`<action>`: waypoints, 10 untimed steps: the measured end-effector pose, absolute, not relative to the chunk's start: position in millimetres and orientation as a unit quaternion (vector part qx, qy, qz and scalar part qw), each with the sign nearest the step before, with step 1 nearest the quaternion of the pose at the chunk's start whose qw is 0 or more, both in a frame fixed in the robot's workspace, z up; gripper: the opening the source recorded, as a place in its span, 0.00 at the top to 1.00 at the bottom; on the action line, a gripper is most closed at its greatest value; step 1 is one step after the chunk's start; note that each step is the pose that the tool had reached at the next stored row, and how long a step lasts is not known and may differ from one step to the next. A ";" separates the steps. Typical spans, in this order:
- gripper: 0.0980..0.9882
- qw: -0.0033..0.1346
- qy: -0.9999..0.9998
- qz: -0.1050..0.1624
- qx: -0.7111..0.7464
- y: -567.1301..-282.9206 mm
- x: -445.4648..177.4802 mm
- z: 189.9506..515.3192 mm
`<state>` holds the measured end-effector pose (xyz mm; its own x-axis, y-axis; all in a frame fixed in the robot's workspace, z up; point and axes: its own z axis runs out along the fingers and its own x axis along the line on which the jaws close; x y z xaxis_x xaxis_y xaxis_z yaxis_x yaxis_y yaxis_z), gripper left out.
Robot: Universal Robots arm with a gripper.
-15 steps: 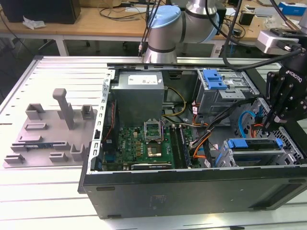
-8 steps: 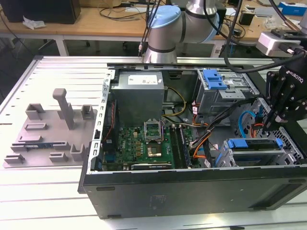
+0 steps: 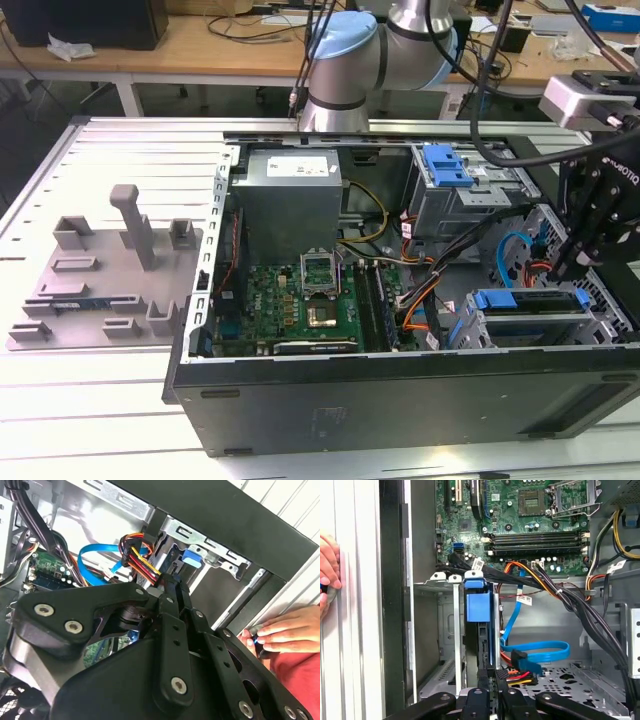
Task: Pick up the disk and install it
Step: 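Insert the first disk wire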
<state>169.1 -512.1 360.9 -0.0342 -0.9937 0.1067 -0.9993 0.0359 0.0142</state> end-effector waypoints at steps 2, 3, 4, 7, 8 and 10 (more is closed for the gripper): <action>0.93 0.043 -0.719 0.032 0.693 -513.7 168.5 360.9; 0.93 0.043 -0.720 0.032 0.692 -513.9 167.4 360.9; 0.93 0.043 -0.720 0.031 0.692 -514.3 165.4 360.9; 0.93 0.042 -0.720 0.030 0.693 -514.4 164.5 360.9; 0.93 0.039 -0.720 0.028 0.693 -514.7 164.4 360.9; 0.93 0.037 -0.720 0.026 0.693 -516.9 164.4 360.8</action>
